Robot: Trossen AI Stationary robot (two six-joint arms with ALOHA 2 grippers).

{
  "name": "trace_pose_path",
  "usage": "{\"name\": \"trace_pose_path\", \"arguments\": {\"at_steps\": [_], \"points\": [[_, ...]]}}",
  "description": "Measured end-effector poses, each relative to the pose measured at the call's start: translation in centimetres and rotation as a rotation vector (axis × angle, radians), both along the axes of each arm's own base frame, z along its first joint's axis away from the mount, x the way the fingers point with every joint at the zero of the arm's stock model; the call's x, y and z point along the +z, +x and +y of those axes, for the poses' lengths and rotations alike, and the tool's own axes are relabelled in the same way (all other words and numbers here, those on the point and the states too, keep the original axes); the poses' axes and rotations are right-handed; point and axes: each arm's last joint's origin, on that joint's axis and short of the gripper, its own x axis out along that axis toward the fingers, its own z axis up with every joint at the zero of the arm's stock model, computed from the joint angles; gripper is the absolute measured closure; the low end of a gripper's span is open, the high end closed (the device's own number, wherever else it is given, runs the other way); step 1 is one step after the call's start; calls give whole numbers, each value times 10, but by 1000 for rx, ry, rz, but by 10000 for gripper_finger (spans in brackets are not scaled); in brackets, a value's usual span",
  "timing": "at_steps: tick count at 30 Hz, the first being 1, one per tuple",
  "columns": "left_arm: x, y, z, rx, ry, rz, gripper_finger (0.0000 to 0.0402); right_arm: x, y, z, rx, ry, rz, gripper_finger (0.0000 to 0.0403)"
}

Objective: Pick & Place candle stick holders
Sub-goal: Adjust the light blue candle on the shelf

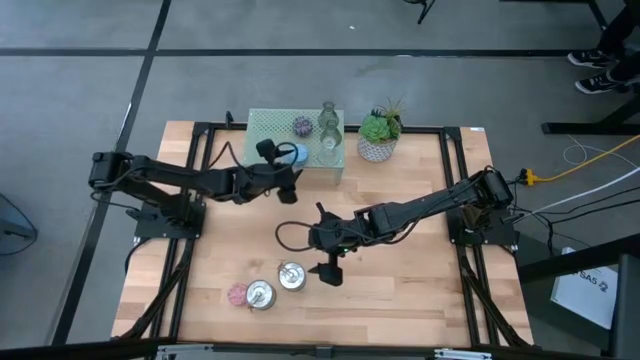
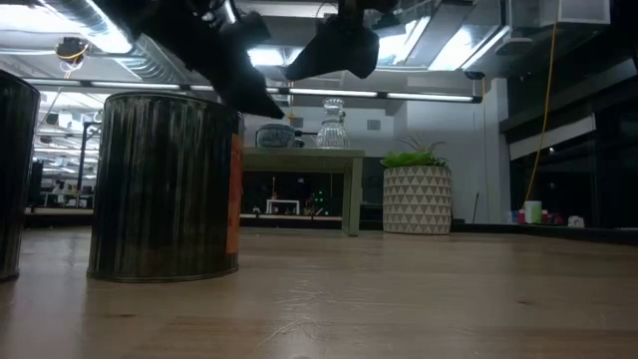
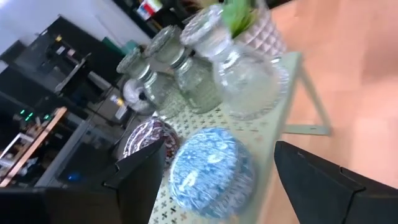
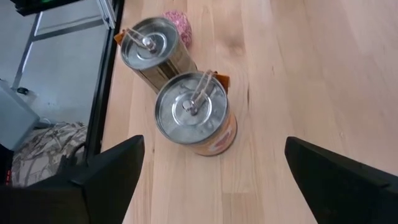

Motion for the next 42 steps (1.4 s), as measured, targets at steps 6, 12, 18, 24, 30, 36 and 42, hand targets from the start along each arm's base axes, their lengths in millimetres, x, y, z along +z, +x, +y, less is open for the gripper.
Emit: {"name": "trace_pose_path", "arguments": {"at_steps": [6, 12, 18, 24, 30, 36, 42], "points": [[0, -4, -23, -73, -11, 36, 133, -1, -2, 4, -12, -31, 8, 13], [-10, -9, -32, -69, -82, 101, 245, -1, -4, 8, -12, -37, 8, 13], [-10, -9, -19, -41, -107, 87, 379, 0, -3, 9, -14, -30, -8, 13], [-12, -10, 8, -28, -221, 43, 399, 0, -3, 9, -16, -32, -9, 13], [-20, -9, 30, -1, -274, 44, 399, 0, -3, 9, -16, -32, -9, 13], [-22, -4, 45, 33, -266, -13, 399, 0, -3, 9, -16, -31, -9, 13], [-20, -5, 53, 36, -267, -53, 400, 0, -3, 9, -16, -31, -10, 13]]}}
